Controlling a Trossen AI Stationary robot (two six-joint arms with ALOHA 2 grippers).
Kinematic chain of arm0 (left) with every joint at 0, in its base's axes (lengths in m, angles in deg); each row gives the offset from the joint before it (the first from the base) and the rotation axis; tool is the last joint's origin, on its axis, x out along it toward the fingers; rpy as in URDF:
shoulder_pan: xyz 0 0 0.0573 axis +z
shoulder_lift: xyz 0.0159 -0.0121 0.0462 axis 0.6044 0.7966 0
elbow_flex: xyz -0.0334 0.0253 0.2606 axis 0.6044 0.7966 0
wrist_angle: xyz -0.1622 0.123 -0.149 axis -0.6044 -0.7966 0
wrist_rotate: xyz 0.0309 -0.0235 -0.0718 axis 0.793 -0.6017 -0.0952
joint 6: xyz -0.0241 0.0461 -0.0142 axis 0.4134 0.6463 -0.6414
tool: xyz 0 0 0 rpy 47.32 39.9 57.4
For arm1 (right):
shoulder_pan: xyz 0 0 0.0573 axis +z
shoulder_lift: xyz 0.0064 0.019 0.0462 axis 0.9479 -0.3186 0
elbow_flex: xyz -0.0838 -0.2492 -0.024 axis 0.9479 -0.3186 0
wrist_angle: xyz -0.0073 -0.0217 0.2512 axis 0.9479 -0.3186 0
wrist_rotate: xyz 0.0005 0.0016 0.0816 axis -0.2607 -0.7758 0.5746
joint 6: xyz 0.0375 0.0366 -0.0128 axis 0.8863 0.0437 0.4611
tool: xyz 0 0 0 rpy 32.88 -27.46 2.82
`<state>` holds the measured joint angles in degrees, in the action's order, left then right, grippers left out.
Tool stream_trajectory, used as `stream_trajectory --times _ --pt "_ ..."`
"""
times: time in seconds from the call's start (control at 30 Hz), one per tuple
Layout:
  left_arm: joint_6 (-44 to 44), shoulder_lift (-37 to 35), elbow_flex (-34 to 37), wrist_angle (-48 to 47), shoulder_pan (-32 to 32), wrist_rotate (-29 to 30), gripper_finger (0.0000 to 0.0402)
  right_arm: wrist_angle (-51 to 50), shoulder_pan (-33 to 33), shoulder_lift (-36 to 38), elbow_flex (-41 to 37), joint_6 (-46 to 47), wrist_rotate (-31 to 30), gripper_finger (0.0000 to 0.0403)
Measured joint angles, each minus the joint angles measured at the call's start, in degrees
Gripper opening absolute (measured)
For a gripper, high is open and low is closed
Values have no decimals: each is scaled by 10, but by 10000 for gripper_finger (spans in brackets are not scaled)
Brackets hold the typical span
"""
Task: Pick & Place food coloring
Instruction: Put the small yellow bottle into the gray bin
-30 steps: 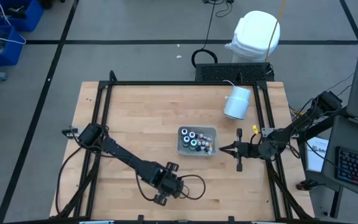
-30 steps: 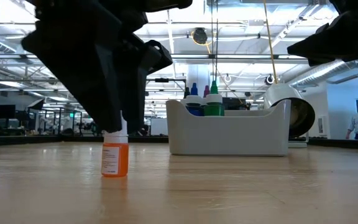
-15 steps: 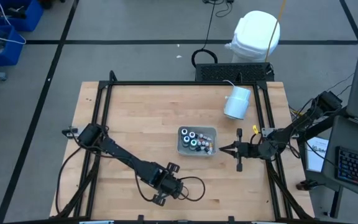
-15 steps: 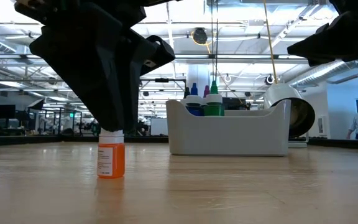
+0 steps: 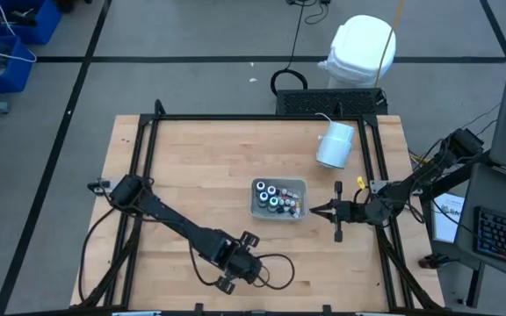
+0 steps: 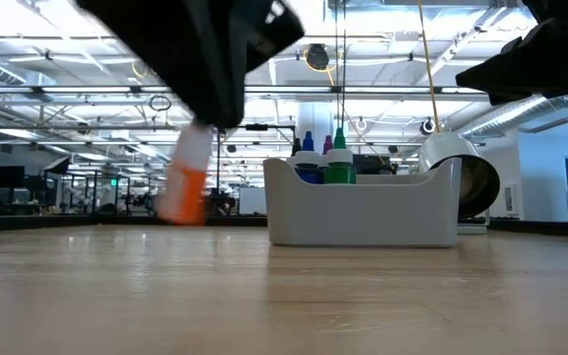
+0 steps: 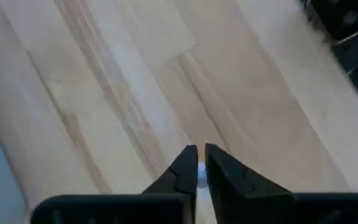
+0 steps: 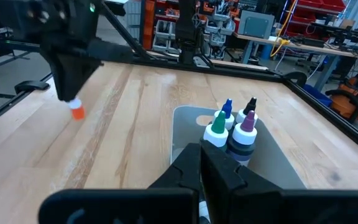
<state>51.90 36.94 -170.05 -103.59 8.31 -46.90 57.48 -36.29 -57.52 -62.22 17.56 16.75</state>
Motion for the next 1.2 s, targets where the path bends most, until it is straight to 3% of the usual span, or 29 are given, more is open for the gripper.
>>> stream_trajectory --times 0.2,0.37,0.5,0.6,0.77,0.87,0.97,1.07,1.2 --pt "45 0 -93 -54 14 -2 2 0 0 0 0 0 0 4" --pt "81 0 -178 -97 41 -5 8 0 0 0 0 0 0 4" --pt "72 0 -198 -107 60 -26 3 -1 0 0 0 0 0 4" --pt "68 0 -177 -99 64 -30 22 -7 0 0 0 0 0 4" --pt "17 1 -80 -20 52 -65 72 -12 0 0 0 0 0 4" --pt "-52 1 -26 48 38 -112 107 -12 0 0 0 0 0 4" --pt "-136 1 20 112 22 -114 143 -12 0 0 0 0 0 4" --pt "-180 1 51 158 0 -83 172 -12 0 0 0 3 0 4" --pt "-176 1 73 171 -35 30 192 -12 0 0 0 13 0 4"
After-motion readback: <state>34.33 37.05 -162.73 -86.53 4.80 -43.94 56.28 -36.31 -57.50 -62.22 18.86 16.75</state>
